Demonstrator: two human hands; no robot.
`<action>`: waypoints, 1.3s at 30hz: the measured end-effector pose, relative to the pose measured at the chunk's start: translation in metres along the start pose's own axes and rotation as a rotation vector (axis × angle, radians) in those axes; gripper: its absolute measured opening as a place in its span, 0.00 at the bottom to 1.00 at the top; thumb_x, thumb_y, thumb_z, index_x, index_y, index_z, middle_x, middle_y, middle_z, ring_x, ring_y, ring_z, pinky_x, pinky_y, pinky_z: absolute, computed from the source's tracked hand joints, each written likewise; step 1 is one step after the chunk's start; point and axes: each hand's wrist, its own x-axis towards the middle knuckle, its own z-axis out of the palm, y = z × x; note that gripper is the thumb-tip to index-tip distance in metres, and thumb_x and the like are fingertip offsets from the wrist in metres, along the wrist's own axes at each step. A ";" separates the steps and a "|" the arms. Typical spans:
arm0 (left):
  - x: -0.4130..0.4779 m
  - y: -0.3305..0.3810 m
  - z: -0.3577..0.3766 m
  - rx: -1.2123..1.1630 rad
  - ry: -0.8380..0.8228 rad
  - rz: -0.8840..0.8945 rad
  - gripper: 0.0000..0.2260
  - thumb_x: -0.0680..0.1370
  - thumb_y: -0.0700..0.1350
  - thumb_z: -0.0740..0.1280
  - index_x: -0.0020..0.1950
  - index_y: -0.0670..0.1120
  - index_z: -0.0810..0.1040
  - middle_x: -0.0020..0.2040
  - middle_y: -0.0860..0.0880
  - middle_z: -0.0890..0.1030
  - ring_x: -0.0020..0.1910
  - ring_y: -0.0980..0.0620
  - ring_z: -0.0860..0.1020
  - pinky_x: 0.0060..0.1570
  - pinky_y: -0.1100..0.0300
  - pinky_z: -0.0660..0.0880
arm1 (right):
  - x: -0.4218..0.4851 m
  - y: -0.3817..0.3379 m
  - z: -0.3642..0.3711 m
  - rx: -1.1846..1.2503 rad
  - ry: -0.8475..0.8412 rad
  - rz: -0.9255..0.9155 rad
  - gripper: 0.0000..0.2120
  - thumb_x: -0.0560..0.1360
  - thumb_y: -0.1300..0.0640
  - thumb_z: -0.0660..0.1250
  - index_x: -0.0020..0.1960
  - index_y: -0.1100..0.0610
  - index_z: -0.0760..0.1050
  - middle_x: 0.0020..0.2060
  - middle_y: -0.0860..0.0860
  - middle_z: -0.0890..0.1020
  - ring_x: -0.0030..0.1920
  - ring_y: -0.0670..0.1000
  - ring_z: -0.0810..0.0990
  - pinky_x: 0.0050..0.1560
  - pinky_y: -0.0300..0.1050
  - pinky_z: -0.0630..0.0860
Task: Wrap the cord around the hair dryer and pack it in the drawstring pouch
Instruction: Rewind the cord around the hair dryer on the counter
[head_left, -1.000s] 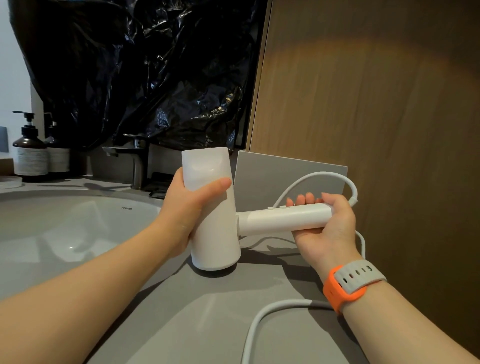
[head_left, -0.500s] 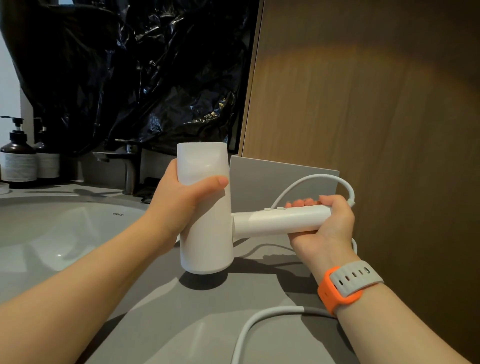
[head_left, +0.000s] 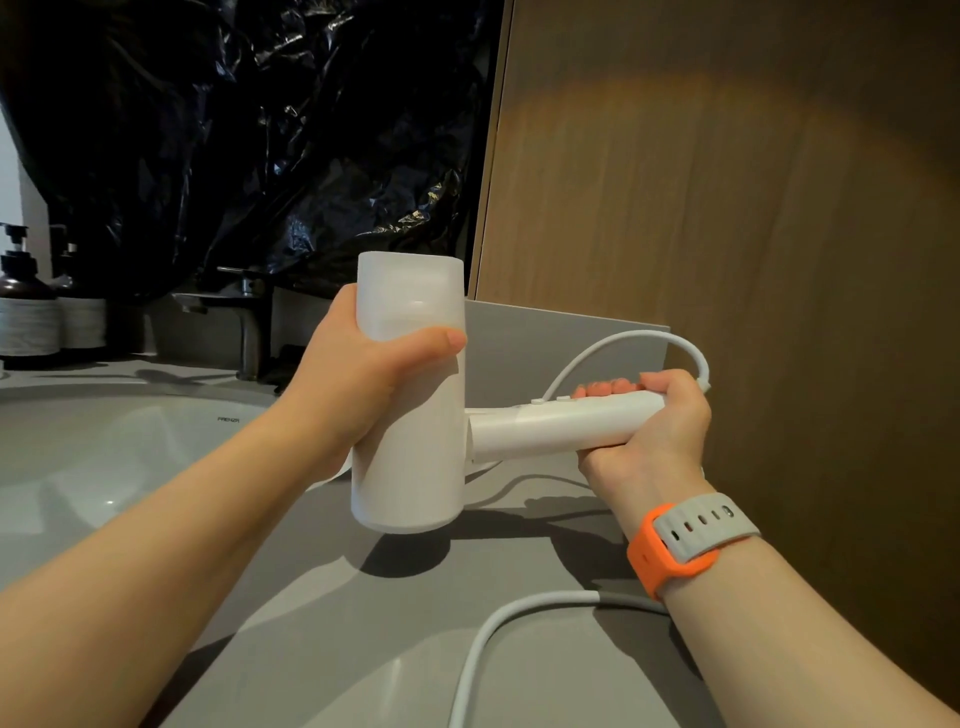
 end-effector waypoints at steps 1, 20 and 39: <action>-0.001 0.000 0.000 0.007 -0.001 0.003 0.23 0.58 0.52 0.72 0.50 0.58 0.68 0.49 0.52 0.78 0.44 0.52 0.80 0.36 0.58 0.76 | 0.000 0.001 0.000 -0.009 -0.010 -0.006 0.03 0.70 0.56 0.65 0.41 0.54 0.72 0.28 0.51 0.74 0.29 0.48 0.75 0.42 0.46 0.79; -0.010 -0.019 0.004 0.465 -0.256 0.006 0.36 0.56 0.60 0.73 0.58 0.63 0.58 0.50 0.63 0.71 0.46 0.61 0.74 0.39 0.65 0.70 | 0.009 0.013 -0.005 -0.290 -0.042 -0.044 0.06 0.70 0.59 0.63 0.35 0.57 0.69 0.25 0.52 0.72 0.24 0.48 0.71 0.34 0.42 0.74; -0.010 -0.051 0.006 0.854 -0.303 0.248 0.43 0.59 0.53 0.77 0.68 0.58 0.59 0.61 0.56 0.68 0.58 0.55 0.67 0.56 0.52 0.73 | 0.013 0.004 -0.017 -0.099 0.230 -0.046 0.05 0.70 0.57 0.66 0.38 0.57 0.73 0.32 0.53 0.76 0.31 0.50 0.76 0.44 0.49 0.79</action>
